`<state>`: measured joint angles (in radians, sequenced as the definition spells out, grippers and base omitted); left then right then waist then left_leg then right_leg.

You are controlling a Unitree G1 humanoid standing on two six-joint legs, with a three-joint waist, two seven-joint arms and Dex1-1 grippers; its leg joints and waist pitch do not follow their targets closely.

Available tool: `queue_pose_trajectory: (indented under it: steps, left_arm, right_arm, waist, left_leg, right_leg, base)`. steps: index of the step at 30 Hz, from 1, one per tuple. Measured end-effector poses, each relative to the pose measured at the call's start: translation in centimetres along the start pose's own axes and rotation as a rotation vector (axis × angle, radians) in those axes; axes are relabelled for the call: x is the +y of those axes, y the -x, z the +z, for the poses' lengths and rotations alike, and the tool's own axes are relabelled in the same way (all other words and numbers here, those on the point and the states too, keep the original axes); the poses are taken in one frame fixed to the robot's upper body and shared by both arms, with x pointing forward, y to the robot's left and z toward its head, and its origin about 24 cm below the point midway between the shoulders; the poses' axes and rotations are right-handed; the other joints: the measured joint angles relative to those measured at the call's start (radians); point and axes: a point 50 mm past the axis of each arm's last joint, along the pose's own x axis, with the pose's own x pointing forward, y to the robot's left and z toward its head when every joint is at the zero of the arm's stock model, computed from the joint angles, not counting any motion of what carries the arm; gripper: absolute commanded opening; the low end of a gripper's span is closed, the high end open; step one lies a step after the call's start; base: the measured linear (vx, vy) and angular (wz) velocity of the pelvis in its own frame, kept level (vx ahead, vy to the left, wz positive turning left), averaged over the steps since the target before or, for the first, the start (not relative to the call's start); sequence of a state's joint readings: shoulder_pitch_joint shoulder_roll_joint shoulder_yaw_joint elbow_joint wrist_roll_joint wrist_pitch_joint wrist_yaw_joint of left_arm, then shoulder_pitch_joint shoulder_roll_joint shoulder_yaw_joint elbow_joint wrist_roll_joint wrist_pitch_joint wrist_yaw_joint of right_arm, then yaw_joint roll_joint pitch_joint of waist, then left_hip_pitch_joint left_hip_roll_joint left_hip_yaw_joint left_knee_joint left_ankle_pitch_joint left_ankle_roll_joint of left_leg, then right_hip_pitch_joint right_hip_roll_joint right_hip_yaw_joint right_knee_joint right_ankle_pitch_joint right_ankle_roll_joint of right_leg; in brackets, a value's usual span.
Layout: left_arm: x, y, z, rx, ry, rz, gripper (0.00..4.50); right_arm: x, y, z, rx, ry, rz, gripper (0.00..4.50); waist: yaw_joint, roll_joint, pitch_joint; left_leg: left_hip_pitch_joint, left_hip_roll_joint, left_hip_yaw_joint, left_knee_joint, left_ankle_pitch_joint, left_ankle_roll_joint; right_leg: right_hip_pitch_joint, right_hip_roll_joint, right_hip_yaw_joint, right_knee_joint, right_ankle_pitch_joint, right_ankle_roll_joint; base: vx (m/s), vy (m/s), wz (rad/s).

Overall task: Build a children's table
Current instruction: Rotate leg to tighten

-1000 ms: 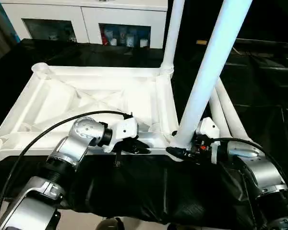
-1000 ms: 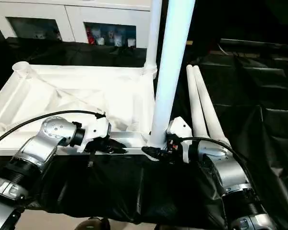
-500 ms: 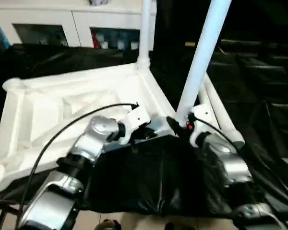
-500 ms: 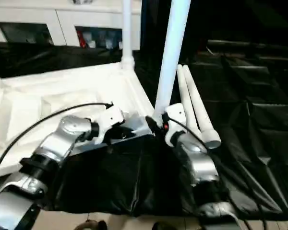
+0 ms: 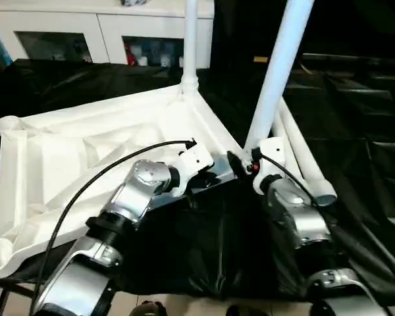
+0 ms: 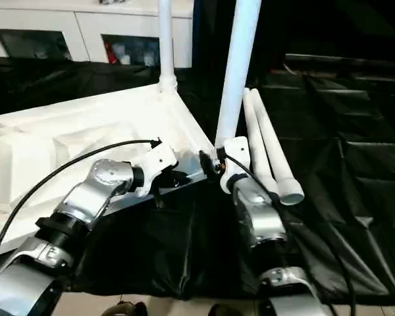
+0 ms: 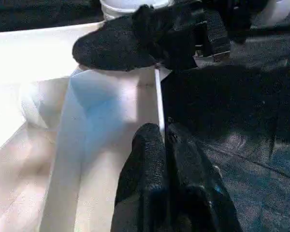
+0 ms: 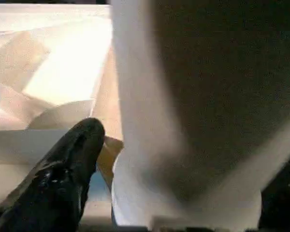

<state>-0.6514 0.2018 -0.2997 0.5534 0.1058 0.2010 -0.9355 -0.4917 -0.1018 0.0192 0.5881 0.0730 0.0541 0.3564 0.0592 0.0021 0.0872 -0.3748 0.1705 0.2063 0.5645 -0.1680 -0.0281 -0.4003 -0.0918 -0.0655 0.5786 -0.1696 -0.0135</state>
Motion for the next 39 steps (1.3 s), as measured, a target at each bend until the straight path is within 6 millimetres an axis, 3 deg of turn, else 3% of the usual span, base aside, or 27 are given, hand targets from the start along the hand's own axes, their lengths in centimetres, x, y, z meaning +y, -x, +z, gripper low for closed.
queue_pose_trajectory:
  steps: [5, 14, 15, 23, 31, 39]
  left_arm:
    - [0.2, 1.4, -0.5, -0.009, -0.021, -0.065, 0.00]
    - [0.1, 3.6, -1.7, 0.001, -0.071, -0.226, 0.00]
    - [0.1, 3.7, -1.7, 0.005, -0.078, -0.241, 0.00]
    - [0.3, 4.7, -2.2, 0.019, -0.095, -0.323, 0.00]
    - [0.6, 4.6, -2.3, 0.018, -0.075, -0.306, 0.00]
    - [1.3, 2.8, -1.8, 0.017, 0.031, -0.096, 0.00]
  right_arm:
    - [-1.1, 1.9, 0.6, 0.015, 0.115, 0.247, 3.97]
    - [-1.3, 4.4, 0.8, 0.110, 0.143, 0.611, 3.97]
    - [-1.3, 4.6, 0.8, 0.122, 0.147, 0.639, 3.72]
    - [-1.3, 5.2, 0.7, 0.177, 0.167, 0.754, 3.08]
    - [-0.6, 5.0, 0.3, 0.158, 0.128, 0.719, 2.78]
    - [0.3, 1.9, -0.3, 0.050, -0.039, 0.248, 2.75]
  waist:
    - [0.004, 0.003, 0.000]
    - [0.013, 0.004, 0.001]
    - [0.016, 0.004, 0.001]
    - [0.029, 0.003, 0.000]
    - [0.030, 0.003, 0.000]
    - [0.005, 0.002, 0.000]
  left_leg:
    - [-0.006, 0.002, 0.000, -0.002, 0.002, 0.003]
    - [-0.009, 0.002, -0.001, 0.003, 0.000, 0.000]
    - [-0.009, 0.003, -0.001, 0.003, 0.000, 0.000]
    - [-0.009, 0.003, -0.001, 0.003, 0.000, 0.000]
    - [-0.008, 0.003, -0.001, 0.004, 0.000, 0.000]
    - [-0.002, 0.002, -0.001, 0.005, 0.000, -0.001]
  right_leg:
    - [-0.005, 0.001, -0.002, 0.000, -0.003, 0.003]
    - [-0.005, 0.001, -0.002, 0.001, -0.001, 0.001]
    - [-0.005, 0.001, -0.002, 0.001, -0.001, 0.001]
    - [-0.005, 0.001, -0.002, 0.001, -0.002, 0.001]
    - [-0.004, 0.001, -0.002, 0.003, -0.002, 0.001]
    - [-0.004, 0.000, -0.001, 0.004, -0.004, 0.006]
  base:
    - [0.022, -0.006, 0.00]
    - [0.000, 0.000, 0.00]
    - [0.000, 0.000, 0.00]
    - [0.000, 0.000, 0.00]
    - [0.000, 0.000, 0.00]
    - [0.000, 0.000, 0.00]
